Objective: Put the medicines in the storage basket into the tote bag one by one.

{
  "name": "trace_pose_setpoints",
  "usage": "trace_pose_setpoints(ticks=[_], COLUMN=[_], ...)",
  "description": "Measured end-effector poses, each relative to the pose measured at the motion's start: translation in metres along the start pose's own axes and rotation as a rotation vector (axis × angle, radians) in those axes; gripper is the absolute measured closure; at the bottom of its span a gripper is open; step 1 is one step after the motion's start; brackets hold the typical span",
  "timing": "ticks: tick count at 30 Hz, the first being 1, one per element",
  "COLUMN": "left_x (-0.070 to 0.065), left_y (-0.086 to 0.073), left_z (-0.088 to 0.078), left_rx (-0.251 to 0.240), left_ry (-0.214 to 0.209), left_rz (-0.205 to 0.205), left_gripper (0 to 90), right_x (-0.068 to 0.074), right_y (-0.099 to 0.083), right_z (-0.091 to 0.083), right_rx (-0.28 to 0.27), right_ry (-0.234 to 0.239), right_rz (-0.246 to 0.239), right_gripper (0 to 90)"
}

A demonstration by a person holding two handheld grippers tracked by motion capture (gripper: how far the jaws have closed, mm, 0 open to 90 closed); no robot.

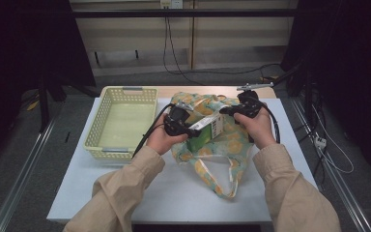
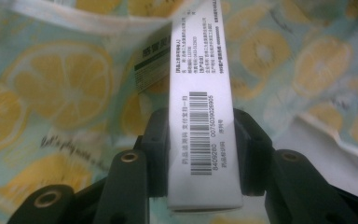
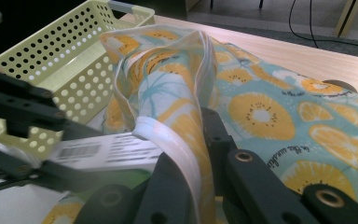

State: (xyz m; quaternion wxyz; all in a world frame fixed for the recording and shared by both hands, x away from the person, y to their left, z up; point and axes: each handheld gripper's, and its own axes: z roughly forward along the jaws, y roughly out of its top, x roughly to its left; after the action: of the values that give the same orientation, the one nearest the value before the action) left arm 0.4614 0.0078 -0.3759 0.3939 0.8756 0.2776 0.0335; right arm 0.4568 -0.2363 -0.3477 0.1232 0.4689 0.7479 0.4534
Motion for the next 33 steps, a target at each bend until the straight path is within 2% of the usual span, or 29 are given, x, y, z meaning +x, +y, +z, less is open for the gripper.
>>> trace_pose_setpoints(ticks=[4, 6, 9, 10, 11, 12, 19, 20, 22, 28, 30, 33], left_x=[0.0, 0.0, 0.0, -0.001, -0.001, -0.001, -0.005, -0.005, -0.006, -0.006, -0.006, -0.008], left_y=[0.007, 0.01, 0.015, 0.017, 0.019, 0.02, 0.026, 0.027, 0.028, 0.027, 0.027, 0.026], left_z=[0.013, 0.02, 0.029, 0.031, 0.033, 0.036, 0.048, 0.05, 0.054, 0.062, 0.064, 0.066], left_rx=[-0.032, -0.032, -0.053, -0.057, -0.057, -0.061, -0.081, -0.084, -0.096, -0.11, -0.125, -0.13], left_ry=[0.013, 0.023, 0.028, 0.053, 0.031, 0.03, 0.056, 0.066, 0.071, 0.101, 0.103, 0.108], left_rz=[-0.024, -0.019, -0.041, -0.044, -0.045, -0.049, -0.031, -0.014, -0.028, -0.008, -0.03, -0.015], left_gripper=[62.9, 63.0, 62.9, 62.9, 62.9, 62.9, 62.7, 62.7, 62.6, 62.3, 62.0, 59.5], right_x=[0.002, 0.002, 0.001, 0.001, 0.001, 0.0, -0.005, -0.005, -0.005, -0.006, -0.006, -0.005], right_y=[-0.001, -0.001, -0.001, -0.001, -0.002, -0.002, -0.006, -0.007, -0.007, -0.007, -0.007, -0.007], right_z=[0.001, 0.001, 0.001, 0.0, 0.0, -0.001, 0.0, 0.0, 0.0, -0.001, -0.002, -0.003], right_rx=[0.003, 0.004, 0.0, 0.002, 0.003, 0.001, -0.003, -0.004, -0.003, -0.008, -0.01, -0.01], right_ry=[0.008, 0.009, 0.009, 0.008, 0.007, 0.008, -0.002, -0.002, -0.004, -0.005, -0.008, -0.006], right_rz=[-0.001, -0.001, 0.0, 0.001, 0.004, 0.005, 0.028, 0.029, 0.034, 0.042, 0.053, 0.051], right_gripper=[90.0, 90.0, 90.0, 90.0, 90.0, 90.0, 90.0, 90.0, 90.0, 90.0, 90.0, 90.0])
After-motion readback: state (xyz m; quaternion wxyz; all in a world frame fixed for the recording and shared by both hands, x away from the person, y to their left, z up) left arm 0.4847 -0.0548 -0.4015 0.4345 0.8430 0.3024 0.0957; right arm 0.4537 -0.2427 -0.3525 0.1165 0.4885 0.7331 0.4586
